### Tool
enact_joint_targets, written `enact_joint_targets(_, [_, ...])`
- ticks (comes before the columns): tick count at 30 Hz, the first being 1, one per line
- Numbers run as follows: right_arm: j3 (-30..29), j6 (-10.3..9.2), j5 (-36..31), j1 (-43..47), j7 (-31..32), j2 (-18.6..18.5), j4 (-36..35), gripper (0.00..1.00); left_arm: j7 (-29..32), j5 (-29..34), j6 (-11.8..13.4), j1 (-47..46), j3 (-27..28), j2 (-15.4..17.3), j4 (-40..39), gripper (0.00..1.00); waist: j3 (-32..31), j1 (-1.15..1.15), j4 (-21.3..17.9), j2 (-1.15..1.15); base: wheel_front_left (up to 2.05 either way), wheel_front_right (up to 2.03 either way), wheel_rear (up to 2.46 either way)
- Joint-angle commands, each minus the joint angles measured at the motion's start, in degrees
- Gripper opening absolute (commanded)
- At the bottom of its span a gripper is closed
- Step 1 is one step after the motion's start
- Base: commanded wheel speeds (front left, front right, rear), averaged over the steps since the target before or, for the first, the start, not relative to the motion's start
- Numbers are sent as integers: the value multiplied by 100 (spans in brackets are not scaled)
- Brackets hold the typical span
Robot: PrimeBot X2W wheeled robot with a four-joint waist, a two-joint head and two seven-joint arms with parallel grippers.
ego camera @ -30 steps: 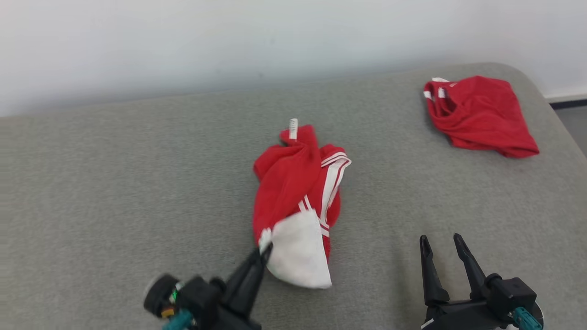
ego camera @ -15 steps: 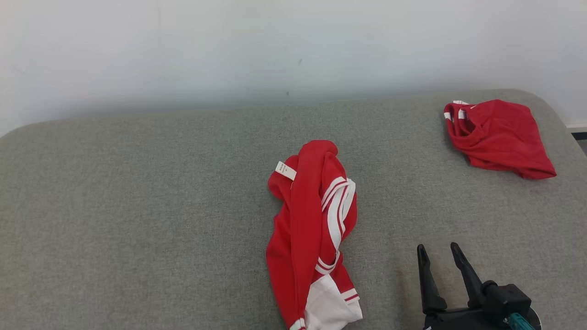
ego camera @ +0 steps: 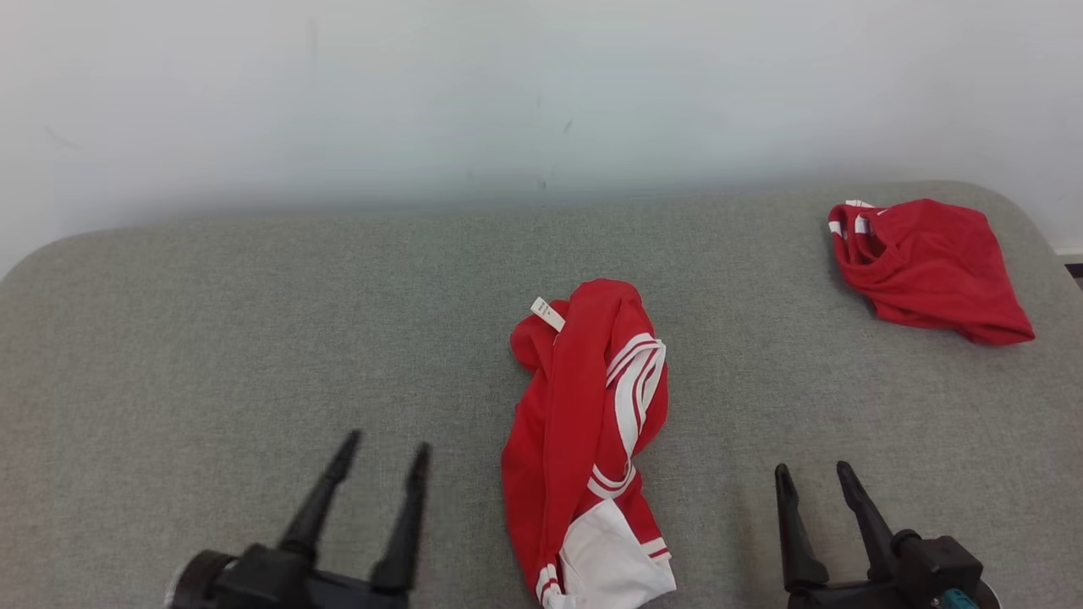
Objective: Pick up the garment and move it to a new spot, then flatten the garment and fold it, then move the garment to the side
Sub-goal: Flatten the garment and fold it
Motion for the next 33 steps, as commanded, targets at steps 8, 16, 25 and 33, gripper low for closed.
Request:
enact_joint_targets(8, [549,-15,76,33,1,12,149,100,-17,192,59,541,1091,41,34,100,6,1,80,0,0,0,0])
enact_joint_targets(16, [1507,-15,463,-214,1,-286,520,100,-18,292,26,887,1949,-234,76,100,40,1,290,0,0,0,0])
enact_joint_targets(25, [2252,-15,1004,-375,258,-525,1030,100,-18,484,-259,928,2303,-555,316,100,5,1,654,0,0,0,0])
enact_joint_targets(33, [2469,-15,1088,-588,205,-791,1292,0,-18,666,-451,1048,2604,-771,455,100,-169,1,581,0,0,0,0])
